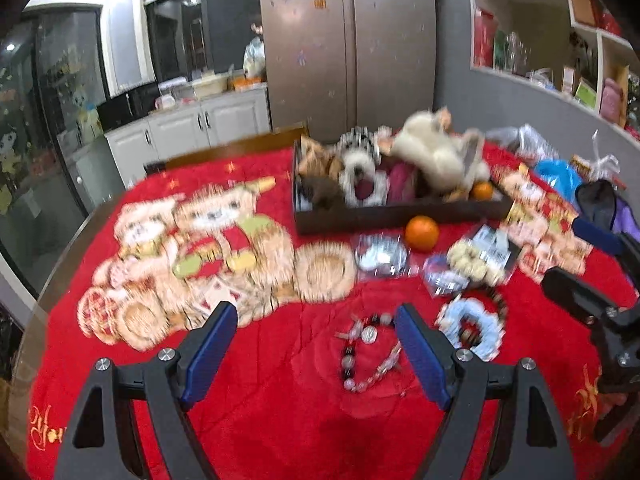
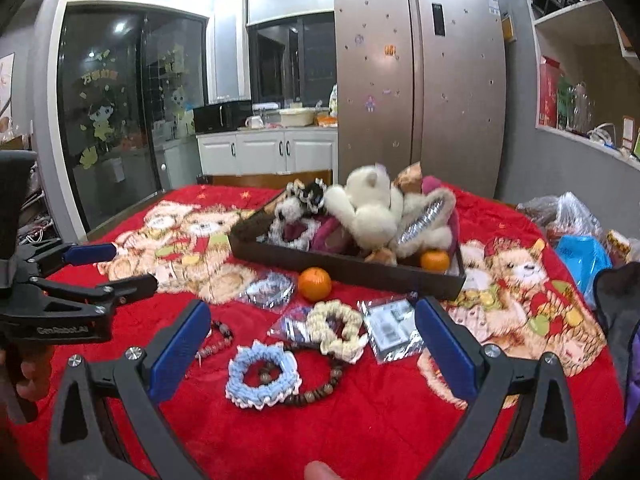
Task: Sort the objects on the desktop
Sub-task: 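Withdraw both open grippers from the tray back over the quilt, then lower the left gripper to the bead bracelet while the right lowers onto the blue scrunchie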
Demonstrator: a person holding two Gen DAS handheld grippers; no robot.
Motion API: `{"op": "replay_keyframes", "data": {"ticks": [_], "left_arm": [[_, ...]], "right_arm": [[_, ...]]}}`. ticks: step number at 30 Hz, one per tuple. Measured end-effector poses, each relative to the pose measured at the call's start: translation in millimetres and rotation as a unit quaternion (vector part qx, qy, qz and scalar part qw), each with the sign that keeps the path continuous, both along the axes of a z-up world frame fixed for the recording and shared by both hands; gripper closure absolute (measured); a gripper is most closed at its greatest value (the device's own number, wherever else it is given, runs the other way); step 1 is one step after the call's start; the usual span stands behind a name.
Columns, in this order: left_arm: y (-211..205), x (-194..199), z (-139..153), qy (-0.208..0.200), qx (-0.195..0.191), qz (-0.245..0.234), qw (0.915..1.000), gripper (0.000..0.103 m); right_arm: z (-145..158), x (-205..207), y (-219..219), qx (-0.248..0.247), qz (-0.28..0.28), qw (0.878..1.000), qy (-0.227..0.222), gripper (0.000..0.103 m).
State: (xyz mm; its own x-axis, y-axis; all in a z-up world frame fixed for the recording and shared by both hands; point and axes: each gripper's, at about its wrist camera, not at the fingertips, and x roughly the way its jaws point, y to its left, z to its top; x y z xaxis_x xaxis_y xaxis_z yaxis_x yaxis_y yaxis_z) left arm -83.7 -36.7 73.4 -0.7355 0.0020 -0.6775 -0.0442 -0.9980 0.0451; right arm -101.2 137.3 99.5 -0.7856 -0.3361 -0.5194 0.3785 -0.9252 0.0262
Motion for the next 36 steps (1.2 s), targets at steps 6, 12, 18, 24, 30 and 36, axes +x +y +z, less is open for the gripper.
{"op": "replay_keyframes", "data": {"ticks": [6, 12, 18, 24, 30, 36], "left_arm": [[-4.5, -6.9, -18.1, -0.015, -0.008, 0.003, 0.9999, 0.020], [-11.0, -20.7, -37.1, -0.045, 0.002, 0.006, 0.9990, 0.020], [-11.1, -28.7, -52.0, -0.066, -0.006, 0.003, 0.9978, 0.020], [-11.3, -33.0, -60.0, -0.084, 0.006, -0.009, 0.9964, 0.020], [-13.7, -34.2, -63.3, -0.089, 0.018, -0.010, 0.9958, 0.019], [-14.5, -34.5, -64.8, -0.089, 0.020, -0.008, 0.9958, 0.014]], "right_arm": [[-19.6, -5.7, -4.9, -0.005, 0.015, 0.999, -0.028, 0.000], [-36.8, -12.3, -10.1, -0.005, 0.024, 0.998, -0.050, 0.000], [-48.2, -21.5, -9.8, -0.034, 0.041, 0.995, -0.084, 0.000], [-50.1, -24.0, -7.8, -0.052, 0.050, 0.993, -0.094, 0.000], [-52.4, -25.4, -12.7, -0.038, 0.046, 0.993, -0.101, 0.000], [-55.8, -24.3, -22.8, -0.010, 0.044, 0.993, -0.105, 0.001]]}}
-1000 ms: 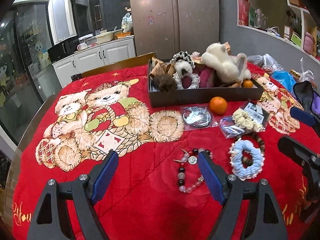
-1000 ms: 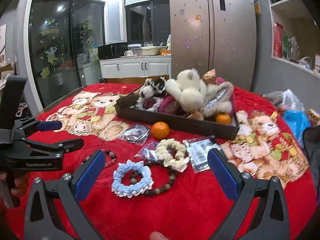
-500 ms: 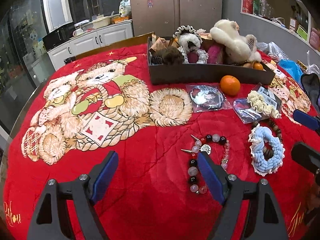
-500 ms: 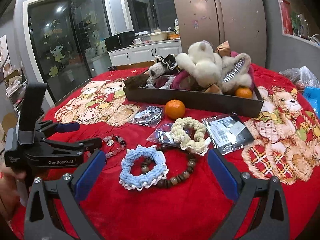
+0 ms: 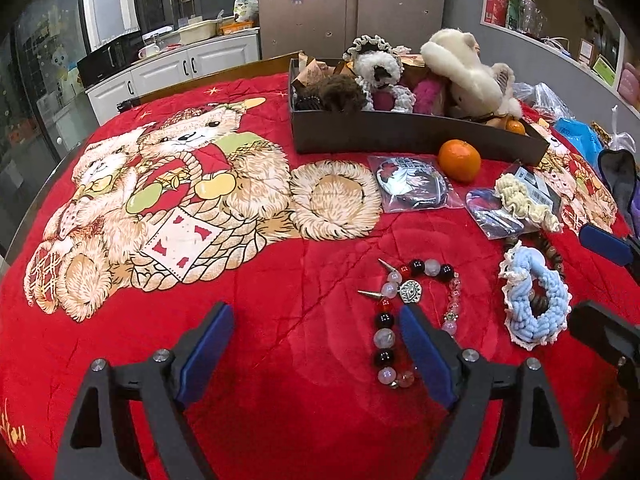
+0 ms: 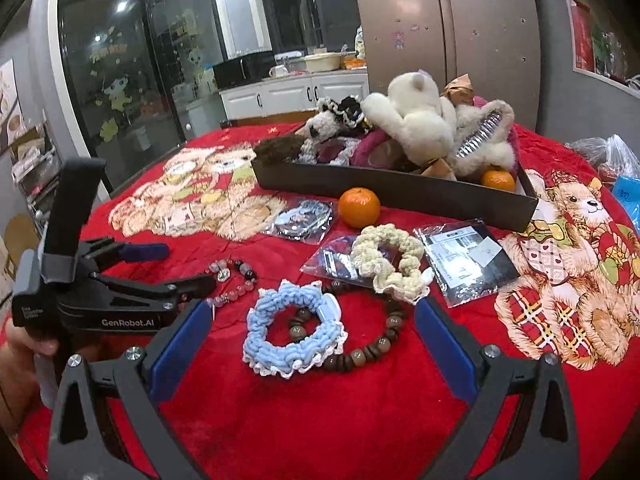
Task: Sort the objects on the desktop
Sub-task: 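Lower the left gripper to the bead bracelet while the right lowers onto the blue scrunchie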
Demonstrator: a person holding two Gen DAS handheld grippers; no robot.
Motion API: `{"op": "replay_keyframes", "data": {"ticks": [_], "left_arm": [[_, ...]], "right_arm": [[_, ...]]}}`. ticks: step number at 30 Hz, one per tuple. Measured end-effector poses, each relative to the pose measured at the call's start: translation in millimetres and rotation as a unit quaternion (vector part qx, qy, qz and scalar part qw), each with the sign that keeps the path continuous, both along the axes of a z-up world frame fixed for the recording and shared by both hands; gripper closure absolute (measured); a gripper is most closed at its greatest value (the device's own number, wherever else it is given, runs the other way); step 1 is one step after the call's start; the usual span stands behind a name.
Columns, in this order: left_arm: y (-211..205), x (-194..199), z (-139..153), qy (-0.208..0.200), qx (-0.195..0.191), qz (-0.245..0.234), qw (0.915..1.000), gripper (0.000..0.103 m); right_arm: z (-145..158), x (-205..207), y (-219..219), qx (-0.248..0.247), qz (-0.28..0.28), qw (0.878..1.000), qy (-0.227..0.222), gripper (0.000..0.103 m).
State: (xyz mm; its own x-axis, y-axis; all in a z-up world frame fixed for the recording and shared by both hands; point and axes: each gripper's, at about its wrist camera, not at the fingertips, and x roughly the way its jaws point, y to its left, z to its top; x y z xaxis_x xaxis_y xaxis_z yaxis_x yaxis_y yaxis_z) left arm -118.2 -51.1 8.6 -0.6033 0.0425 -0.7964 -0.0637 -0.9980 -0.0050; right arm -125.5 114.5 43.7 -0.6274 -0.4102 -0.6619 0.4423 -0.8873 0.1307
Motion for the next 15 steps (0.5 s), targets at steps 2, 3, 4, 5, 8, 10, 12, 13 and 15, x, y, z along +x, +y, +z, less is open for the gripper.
{"op": "replay_keyframes", "data": {"ticks": [2, 3, 4, 5, 8, 10, 12, 13, 15], "left_arm": [[-1.2, -1.0, -0.6, -0.003, 0.000, 0.007, 1.0000, 0.010], [-1.8, -1.5, -1.2, -0.005, 0.001, 0.011, 0.9999, 0.009], [-2.7, -1.6, -1.6, -0.005, 0.004, 0.013, 0.9999, 0.009], [-2.5, -1.6, -1.8, -0.005, 0.003, 0.013, 0.9999, 0.009], [-3.9, -1.1, -1.3, -0.005, 0.002, 0.014, 0.9999, 0.009], [-4.8, -1.0, -1.2, -0.005, 0.002, 0.014, 0.9999, 0.008], [-4.2, -0.9, -1.3, -0.005, 0.002, 0.014, 0.9999, 0.009], [-4.8, -1.0, -1.2, -0.005, 0.002, 0.014, 0.9999, 0.009], [-5.5, -1.0, -1.0, -0.005, 0.002, 0.014, 0.9999, 0.008]], "right_arm": [[-2.0, -2.6, 2.6, -0.006, -0.007, 1.000, -0.008, 0.003], [-2.7, -3.5, 4.6, -0.011, -0.010, 1.000, -0.013, 0.005], [-3.6, -5.1, 6.5, -0.017, -0.012, 1.000, -0.018, 0.006], [-5.3, -7.1, 8.5, -0.024, -0.014, 0.999, -0.026, 0.007], [-9.3, -11.0, 10.0, -0.032, -0.014, 0.998, -0.044, 0.012], [-10.2, -11.0, 8.2, -0.030, -0.011, 0.998, -0.047, 0.013], [-10.7, -10.8, 5.5, -0.029, -0.005, 0.998, -0.048, 0.014], [-11.1, -10.4, 4.1, -0.028, -0.003, 0.998, -0.049, 0.015], [-12.2, -10.6, 2.3, -0.025, -0.001, 0.998, -0.052, 0.016]]}}
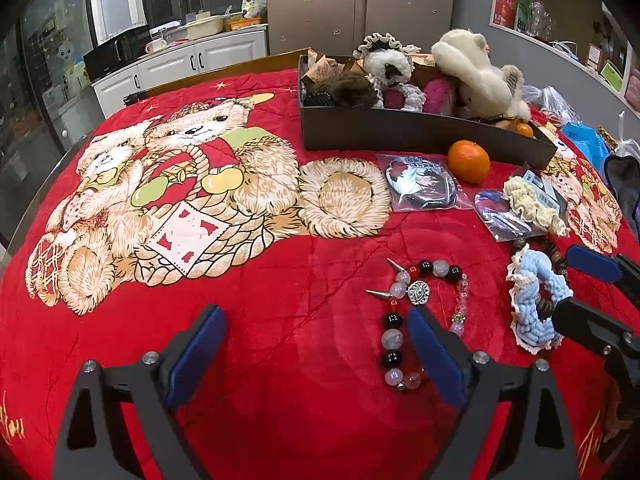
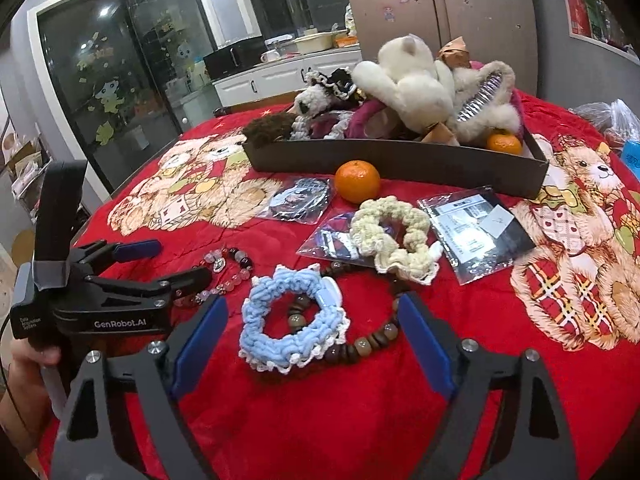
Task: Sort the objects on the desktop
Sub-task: 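Lower the left gripper to the bead bracelet while the right lowers onto the blue scrunchie, then close the left gripper on the bead bracelet while the right grasps the blue scrunchie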
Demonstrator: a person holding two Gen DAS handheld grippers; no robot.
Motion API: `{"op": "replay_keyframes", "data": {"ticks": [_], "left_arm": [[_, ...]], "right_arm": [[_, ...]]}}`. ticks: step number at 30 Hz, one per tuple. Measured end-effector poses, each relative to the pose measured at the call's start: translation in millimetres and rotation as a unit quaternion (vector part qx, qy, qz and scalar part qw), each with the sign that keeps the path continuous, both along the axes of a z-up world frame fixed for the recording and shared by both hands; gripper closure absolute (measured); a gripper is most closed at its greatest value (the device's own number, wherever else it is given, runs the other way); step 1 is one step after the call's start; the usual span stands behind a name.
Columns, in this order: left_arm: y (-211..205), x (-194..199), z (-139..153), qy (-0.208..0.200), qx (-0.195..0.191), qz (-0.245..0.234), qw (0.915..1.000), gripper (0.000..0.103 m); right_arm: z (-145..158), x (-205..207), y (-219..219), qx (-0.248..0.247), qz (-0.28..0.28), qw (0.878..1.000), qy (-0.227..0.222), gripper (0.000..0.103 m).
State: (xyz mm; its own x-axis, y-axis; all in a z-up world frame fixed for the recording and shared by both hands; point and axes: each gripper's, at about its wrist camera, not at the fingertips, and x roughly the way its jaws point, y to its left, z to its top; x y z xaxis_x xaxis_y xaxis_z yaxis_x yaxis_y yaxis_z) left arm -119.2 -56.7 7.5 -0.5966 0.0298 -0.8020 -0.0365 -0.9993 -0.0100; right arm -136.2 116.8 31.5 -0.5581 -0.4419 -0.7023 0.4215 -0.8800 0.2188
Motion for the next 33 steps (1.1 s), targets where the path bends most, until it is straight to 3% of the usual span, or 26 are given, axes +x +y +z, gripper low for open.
{"op": "replay_keyframes", "data": {"ticks": [4, 10, 12, 15, 20, 27, 28, 31, 33], "left_arm": [[0.6, 0.0, 0.0, 0.000, 0.000, 0.000, 1.0000, 0.008], [0.2, 0.0, 0.0, 0.000, 0.000, 0.000, 1.0000, 0.008], [0.7, 0.0, -0.1, 0.000, 0.000, 0.000, 1.0000, 0.008], [-0.5, -0.2, 0.0, 0.000, 0.000, 0.000, 1.0000, 0.009], [0.5, -0.1, -0.3, 0.000, 0.000, 0.000, 1.0000, 0.009], [0.6, 1.5, 0.5, 0.002, -0.001, 0.000, 1.0000, 0.010], [1.1, 2.3, 1.1, 0.004, -0.001, -0.001, 1.0000, 0.013], [6.0, 7.0, 4.0, 0.017, -0.001, -0.017, 0.9997, 0.035], [9.1, 9.2, 5.0, 0.022, -0.002, -0.024, 0.9995, 0.057]], "right_arm": [[-1.6, -1.7, 2.7, -0.009, 0.000, 1.000, -0.007, 0.020], [-1.2, -1.3, 1.4, -0.013, 0.007, 1.000, -0.009, 0.037], [-4.7, -1.2, -4.5, -0.003, 0.022, 1.000, -0.020, 0.048], [-8.1, -0.9, -11.6, 0.013, 0.029, 0.999, -0.029, 0.057], [-10.8, -3.8, -3.3, -0.003, 0.018, 0.999, -0.042, 0.080], [-9.6, -1.6, -0.1, -0.018, 0.016, 0.999, -0.043, 0.088], [-8.1, 0.1, -0.3, -0.018, 0.017, 0.999, -0.037, 0.088], [1.2, 9.1, -3.1, -0.017, 0.023, 1.000, -0.009, 0.089], [4.6, 13.8, -5.7, -0.014, 0.024, 1.000, 0.000, 0.089]]}}
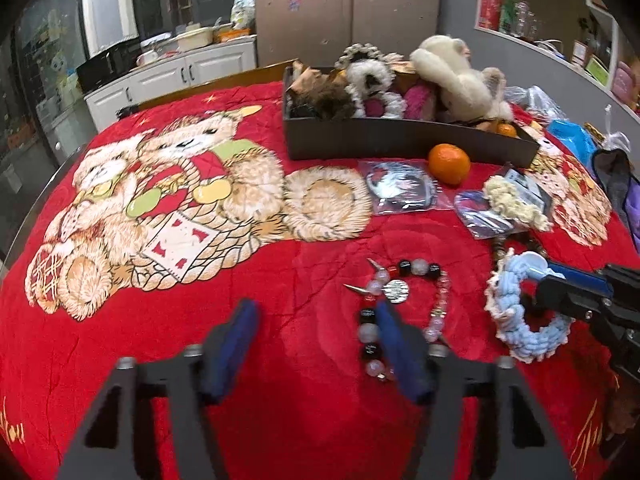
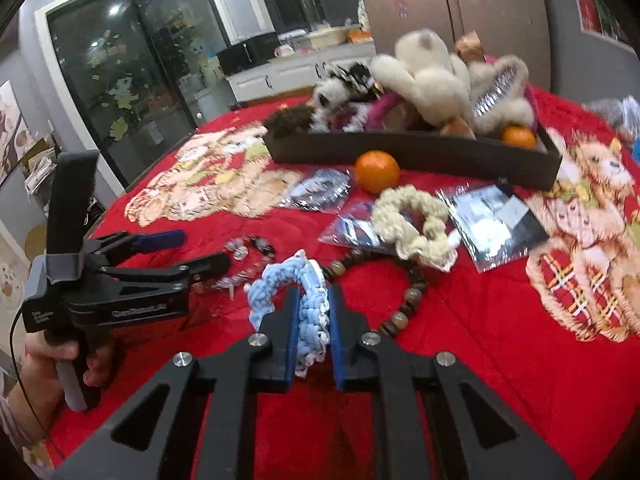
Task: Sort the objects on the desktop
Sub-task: 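Close the left gripper on the bead bracelet while the right grasps the blue scrunchie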
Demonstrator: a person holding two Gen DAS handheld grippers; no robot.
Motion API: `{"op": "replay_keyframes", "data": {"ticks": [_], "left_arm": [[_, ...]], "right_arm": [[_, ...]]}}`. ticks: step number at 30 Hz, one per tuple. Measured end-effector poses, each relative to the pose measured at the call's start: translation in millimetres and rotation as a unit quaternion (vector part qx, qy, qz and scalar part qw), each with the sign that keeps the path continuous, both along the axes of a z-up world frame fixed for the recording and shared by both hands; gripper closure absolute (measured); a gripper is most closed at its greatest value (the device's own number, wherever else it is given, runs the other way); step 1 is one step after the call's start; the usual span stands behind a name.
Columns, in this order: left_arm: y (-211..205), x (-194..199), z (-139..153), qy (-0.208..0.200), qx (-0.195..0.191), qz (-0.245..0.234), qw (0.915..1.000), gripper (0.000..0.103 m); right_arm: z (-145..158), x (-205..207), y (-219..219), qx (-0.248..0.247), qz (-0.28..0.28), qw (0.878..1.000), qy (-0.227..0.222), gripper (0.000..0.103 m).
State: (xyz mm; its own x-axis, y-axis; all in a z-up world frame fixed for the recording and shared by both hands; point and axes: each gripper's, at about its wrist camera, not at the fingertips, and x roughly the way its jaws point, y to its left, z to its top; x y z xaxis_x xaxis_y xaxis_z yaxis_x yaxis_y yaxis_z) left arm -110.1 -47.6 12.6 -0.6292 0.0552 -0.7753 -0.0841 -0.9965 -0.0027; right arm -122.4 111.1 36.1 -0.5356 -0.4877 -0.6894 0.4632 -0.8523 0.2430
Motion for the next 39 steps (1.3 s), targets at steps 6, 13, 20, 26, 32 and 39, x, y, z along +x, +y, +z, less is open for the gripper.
{"op": "replay_keyframes", "data": {"ticks": [6, 13, 20, 26, 32, 39], "left_arm": [[2.4, 3.6, 1.7, 0.004, 0.015, -0.013, 0.9998, 0.092], [-3.3, 7.6, 4.1, 0.007, 0.030, -0.007, 0.9995, 0.093], [0.5, 19.0, 14.9, 0.027, 0.033, -0.017, 0.9989, 0.093], [6.6, 27.5, 22.4, 0.044, 0.027, -0.026, 0.9983, 0.093], [12.6, 28.7, 20.0, 0.047, 0.017, -0.030, 0.9983, 0.093], [13.0, 27.9, 15.6, 0.042, 0.015, -0.030, 0.9986, 0.093]], "right_arm": [[-0.2, 0.8, 3.1, -0.019, 0.002, 1.000, -0.012, 0.089], [8.7, 6.0, 9.3, -0.034, -0.002, 0.999, 0.000, 0.089], [20.2, 8.4, 22.4, -0.072, -0.012, 0.997, 0.000, 0.089], [15.3, 9.2, 17.3, -0.035, -0.017, 0.999, -0.008, 0.089], [0.9, 6.2, 10.9, -0.007, -0.013, 1.000, -0.024, 0.088], [1.1, 8.4, 10.9, 0.025, -0.029, 0.999, -0.003, 0.088]]}}
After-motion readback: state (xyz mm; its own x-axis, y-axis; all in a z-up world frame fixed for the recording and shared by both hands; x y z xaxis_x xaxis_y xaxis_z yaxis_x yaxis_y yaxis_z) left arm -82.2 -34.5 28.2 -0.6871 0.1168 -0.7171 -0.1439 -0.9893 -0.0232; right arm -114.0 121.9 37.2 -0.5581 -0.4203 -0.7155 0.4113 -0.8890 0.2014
